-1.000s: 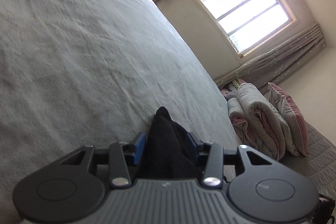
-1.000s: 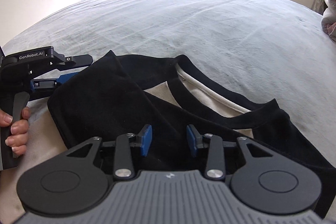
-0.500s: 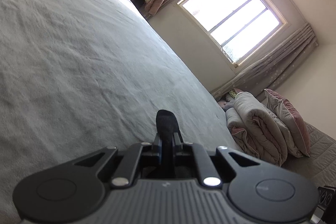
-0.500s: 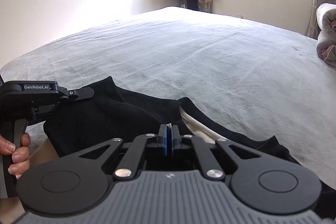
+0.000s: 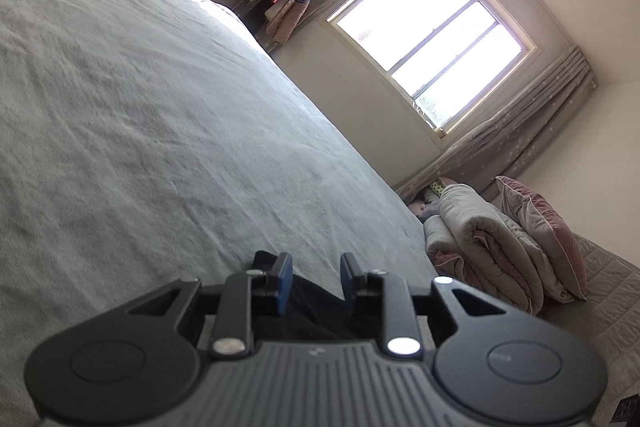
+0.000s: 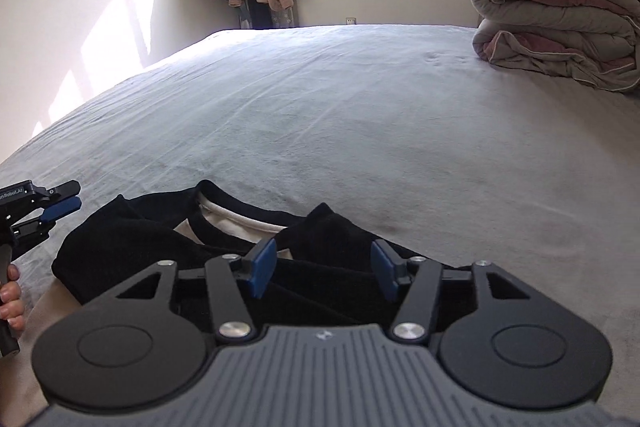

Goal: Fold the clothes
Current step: 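Grasp the folded black fabric with the left gripper while the right gripper opens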

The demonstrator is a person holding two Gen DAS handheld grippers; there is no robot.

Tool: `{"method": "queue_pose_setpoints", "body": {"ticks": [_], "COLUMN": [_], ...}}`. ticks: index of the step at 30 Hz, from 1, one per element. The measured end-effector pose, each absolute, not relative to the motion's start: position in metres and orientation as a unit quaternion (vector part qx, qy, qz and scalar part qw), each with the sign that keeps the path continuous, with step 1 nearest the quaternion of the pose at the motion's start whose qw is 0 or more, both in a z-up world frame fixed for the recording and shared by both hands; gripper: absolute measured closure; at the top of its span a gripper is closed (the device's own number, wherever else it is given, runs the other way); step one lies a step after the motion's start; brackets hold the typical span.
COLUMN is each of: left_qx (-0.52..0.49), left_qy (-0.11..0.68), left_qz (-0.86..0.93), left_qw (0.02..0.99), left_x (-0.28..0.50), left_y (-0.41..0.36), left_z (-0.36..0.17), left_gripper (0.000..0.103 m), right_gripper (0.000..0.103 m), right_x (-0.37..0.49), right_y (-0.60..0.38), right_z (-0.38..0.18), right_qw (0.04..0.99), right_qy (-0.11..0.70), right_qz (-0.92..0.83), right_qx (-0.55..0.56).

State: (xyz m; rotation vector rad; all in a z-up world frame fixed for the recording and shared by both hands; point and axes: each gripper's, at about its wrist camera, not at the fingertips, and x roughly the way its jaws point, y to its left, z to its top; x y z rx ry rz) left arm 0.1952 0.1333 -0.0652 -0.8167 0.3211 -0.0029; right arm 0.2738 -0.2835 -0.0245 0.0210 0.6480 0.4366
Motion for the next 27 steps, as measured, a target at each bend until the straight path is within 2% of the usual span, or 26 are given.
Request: {"method": "queue_pose_setpoints", "body": {"ticks": [6,9,11,16,19,20,21,25,26,27], "left_qx": [-0.389,-0.363,-0.352,-0.33,-0.325,-0.323,-0.322,-0.322,-0.322,-0.32], "left_qy": [0.2,0.224,0.227,0.233,0.235,0.236,0.237,0.237,0.236,0.235], "left_qz": [-0.038,-0.023,-0.019,-0.012,-0.01,-0.01,-0.009,-0.006,-0.005,-0.004], "left_qw": [0.899,0.904,0.908,0.915,0.916,0.916,0.917,0.917,0.917,0.918], "left_x": [0.213,0.219,0.218,0.218,0.218,0.218,0.218,0.218,0.219,0.219], "left_y": [0.12,0.113,0.111,0.108,0.108,0.108,0.108,0.107,0.106,0.105], "left_z": [-0.077,-0.083,-0.083,-0.084,-0.084,-0.085,-0.085,-0.085,-0.084,-0.084], "left_gripper": [0.078,0.078,0.078,0.075,0.075,0.075,0.074,0.074,0.074,0.074], "right_gripper": [0.056,0.084,0.098,0.098,0.097,0.094,0.086,0.084,0.08,0.071], "right_x": [0.265,0.259,0.256,0.257,0.267,0.268,0.267,0.25,0.245,0.24], "right_y": [-0.296,-0.295,-0.295,-0.292,-0.284,-0.281,-0.279,-0.269,-0.265,-0.26], "right_z": [-0.054,-0.065,-0.058,-0.045,-0.054,-0.059,-0.062,-0.054,-0.05,-0.047], "right_qw": [0.917,0.921,0.926,0.934,0.929,0.926,0.926,0.936,0.937,0.937], "right_qy": [0.348,0.343,0.33,0.304,0.316,0.322,0.323,0.301,0.297,0.294], "right_qz": [0.192,0.173,0.172,0.166,0.156,0.151,0.144,0.145,0.154,0.165], "right_qx": [-0.025,-0.057,-0.066,-0.086,-0.114,-0.126,-0.131,-0.11,-0.1,-0.09]}}
